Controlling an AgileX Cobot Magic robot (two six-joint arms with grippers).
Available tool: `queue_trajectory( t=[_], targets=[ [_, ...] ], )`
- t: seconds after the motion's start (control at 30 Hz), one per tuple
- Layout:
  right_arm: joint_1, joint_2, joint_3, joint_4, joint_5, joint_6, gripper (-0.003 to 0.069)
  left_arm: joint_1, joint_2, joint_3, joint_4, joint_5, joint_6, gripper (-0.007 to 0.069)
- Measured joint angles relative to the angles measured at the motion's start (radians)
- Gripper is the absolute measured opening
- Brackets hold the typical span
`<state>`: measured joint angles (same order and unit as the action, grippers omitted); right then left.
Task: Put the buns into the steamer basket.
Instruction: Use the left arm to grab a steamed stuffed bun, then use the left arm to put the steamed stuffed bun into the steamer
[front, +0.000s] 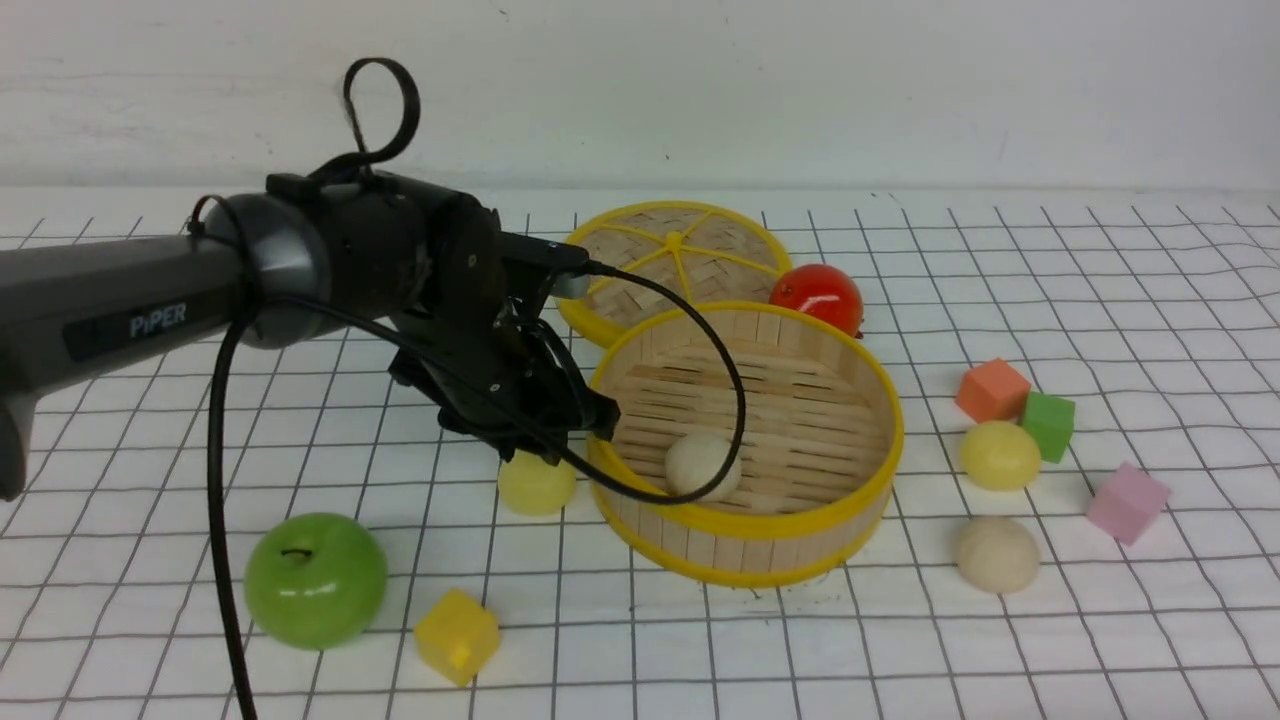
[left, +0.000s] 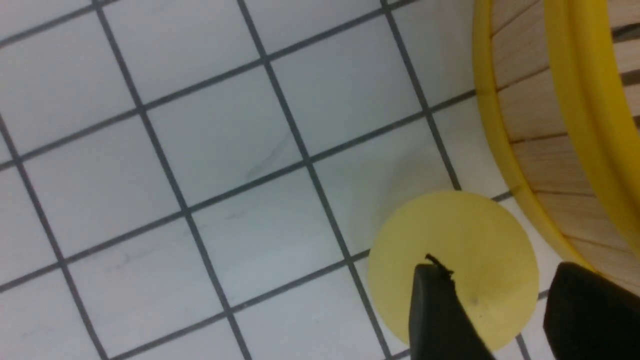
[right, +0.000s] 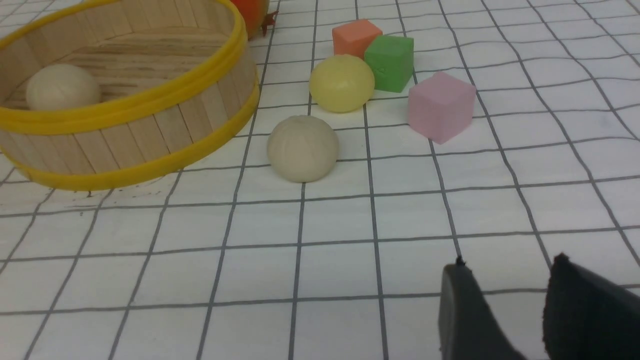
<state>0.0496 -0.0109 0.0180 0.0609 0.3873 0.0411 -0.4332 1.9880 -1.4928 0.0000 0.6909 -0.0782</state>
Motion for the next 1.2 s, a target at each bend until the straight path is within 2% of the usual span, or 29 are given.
queue_trajectory(
  t=[0.27,0.37,0.5,0.53,0.57,0.67,0.9,1.03,1.2],
  targets=[
    [0.000,0.000,0.000,0.000,0.000,0.000,0.0241,0.002,0.044,0.000,0.000,-0.018,0.000,0.0300],
    [0.000,0.000,0.000,0.000,0.000,0.000,0.0241,0.004,0.045,0.000,0.000,-0.035,0.000,0.0271],
    [0.000,0.000,0.000,0.000,0.000,0.000,0.0241,0.004,0.047,0.000,0.000,-0.039,0.000,0.0180],
    [0.000,0.000,0.000,0.000,0.000,0.000,0.0241,0.005,0.047,0.000,0.000,-0.036,0.000,0.0097],
    [0.000,0.000,0.000,0.000,0.000,0.000,0.0241,0.005,0.047,0.000,0.000,-0.035,0.000,0.0055],
    [0.000,0.000,0.000,0.000,0.000,0.000,0.0241,0.005,0.044,0.000,0.000,-0.021,0.000,-0.0013],
    [0.000,0.000,0.000,0.000,0.000,0.000,0.0241,-0.025,-0.124,0.003,-0.010,0.087,-0.011,-0.0013],
    [0.000,0.000,0.000,0.000,0.000,0.000,0.0241,-0.066,-0.197,-0.023,-0.054,0.056,0.030,-0.0013],
    [0.000,0.000,0.000,0.000,0.000,0.000,0.0241,-0.096,-0.087,-0.139,-0.122,-0.050,0.055,-0.0013]
  ],
)
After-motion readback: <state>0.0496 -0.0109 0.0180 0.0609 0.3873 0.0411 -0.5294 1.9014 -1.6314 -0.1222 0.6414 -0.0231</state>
